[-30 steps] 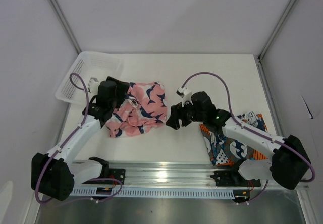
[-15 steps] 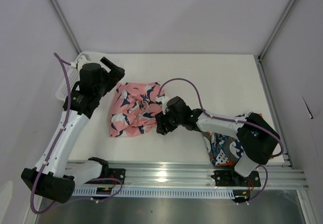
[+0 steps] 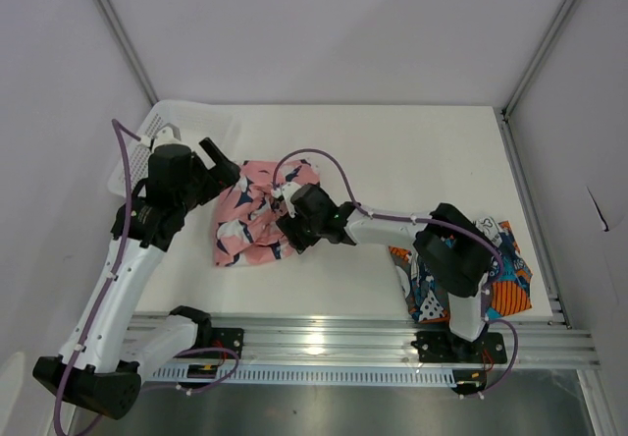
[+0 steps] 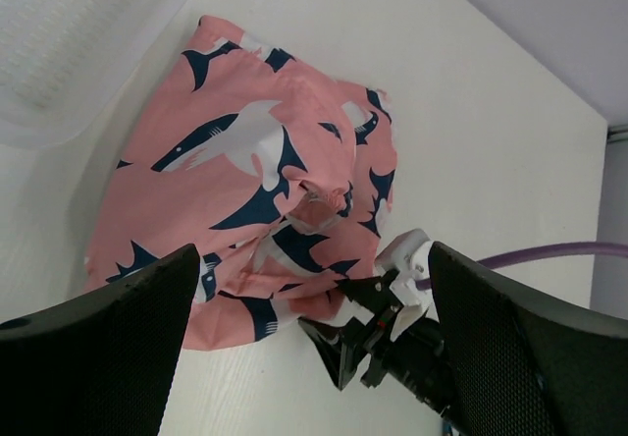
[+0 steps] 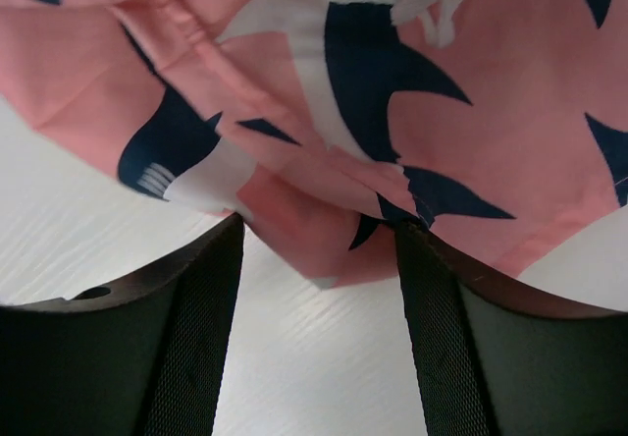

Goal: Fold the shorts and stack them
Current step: Flatten the shorts out

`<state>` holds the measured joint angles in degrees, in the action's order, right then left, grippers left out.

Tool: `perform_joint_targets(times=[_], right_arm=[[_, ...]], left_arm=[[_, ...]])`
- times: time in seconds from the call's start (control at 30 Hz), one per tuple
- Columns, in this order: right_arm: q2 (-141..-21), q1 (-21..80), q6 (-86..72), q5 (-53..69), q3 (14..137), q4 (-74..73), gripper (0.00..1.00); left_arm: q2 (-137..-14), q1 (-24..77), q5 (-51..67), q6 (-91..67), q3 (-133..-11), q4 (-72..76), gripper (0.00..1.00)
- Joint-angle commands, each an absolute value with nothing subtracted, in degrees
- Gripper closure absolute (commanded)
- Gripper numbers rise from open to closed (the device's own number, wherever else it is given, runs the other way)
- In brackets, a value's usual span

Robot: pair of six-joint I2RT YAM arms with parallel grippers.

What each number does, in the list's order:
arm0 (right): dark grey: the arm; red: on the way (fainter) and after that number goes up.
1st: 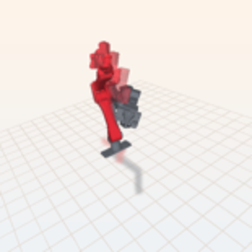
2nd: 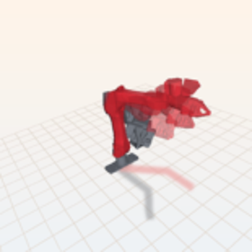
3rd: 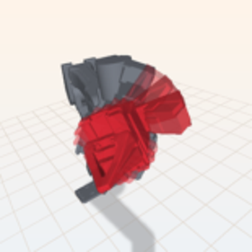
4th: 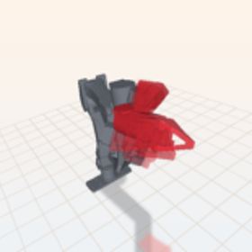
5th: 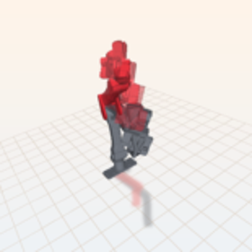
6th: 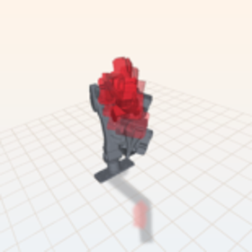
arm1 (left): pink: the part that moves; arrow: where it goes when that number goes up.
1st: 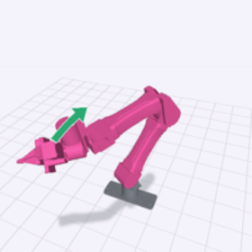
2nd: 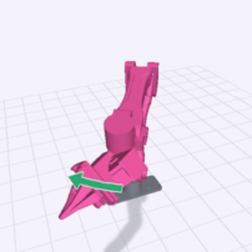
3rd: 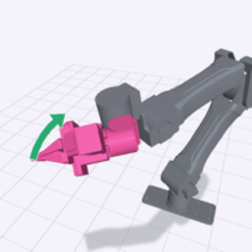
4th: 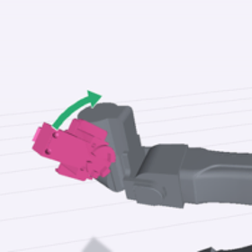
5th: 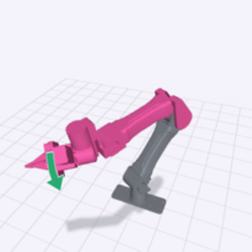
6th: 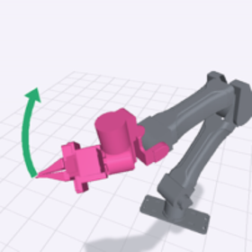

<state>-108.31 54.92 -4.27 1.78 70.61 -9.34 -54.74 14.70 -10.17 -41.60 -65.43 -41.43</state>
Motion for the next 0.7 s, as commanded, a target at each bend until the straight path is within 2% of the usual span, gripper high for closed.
perform_joint_targets(times=[0.0,0.17,0.23,0.27,0.3,0.37,0.4,0.53,0.67], right_arm=[[-111.18,55.63,-0.36,-4.38,74.44,-12.13,0.35],[-111.28,56.78,1.84,-6.15,73.48,-12.57,0.35],[-111.01,57.21,2.46,-7.02,73.65,-13.53,0.41],[-111.61,57.3,2.63,-7.81,74.26,-14.32,0.47],[-112.14,57.3,2.81,-8.95,75.14,-15.37,0.67],[-112.94,57.39,2.55,-9.75,77.34,-18.1,0.86],[-112.59,57.48,2.64,-9.76,77.34,-18.19,1.0],[-106.54,57.66,1.23,-11.16,73.05,-15.66,1.0],[-96.53,57.57,0.26,-12.83,66.02,-13.98,1.0]], left_arm=[[-54.32,14.33,-9.67,-37.79,-65.39,-43.33,0.01],[-55.1,14.41,-6.77,-36.13,-65.65,-43.24,0.01],[-56.16,14.68,-5.54,-34.9,-66.44,-44.03,0.01],[-56.51,15.46,-5.71,-34.46,-66.71,-44.56,0.01],[-57.3,15.99,-6.41,-34.02,-67.23,-45.69,0.01],[-58.09,17.74,-7.55,-33.14,-68.37,-47.01,0.01],[-58.44,18.19,-8.25,-32.79,-68.9,-47.8,0.01],[-60.11,20.74,-8.09,-32.17,-68.56,-47.99,0.01],[-65.02,27.76,-9.4,-32.34,-68.38,-47.73,0.02]])
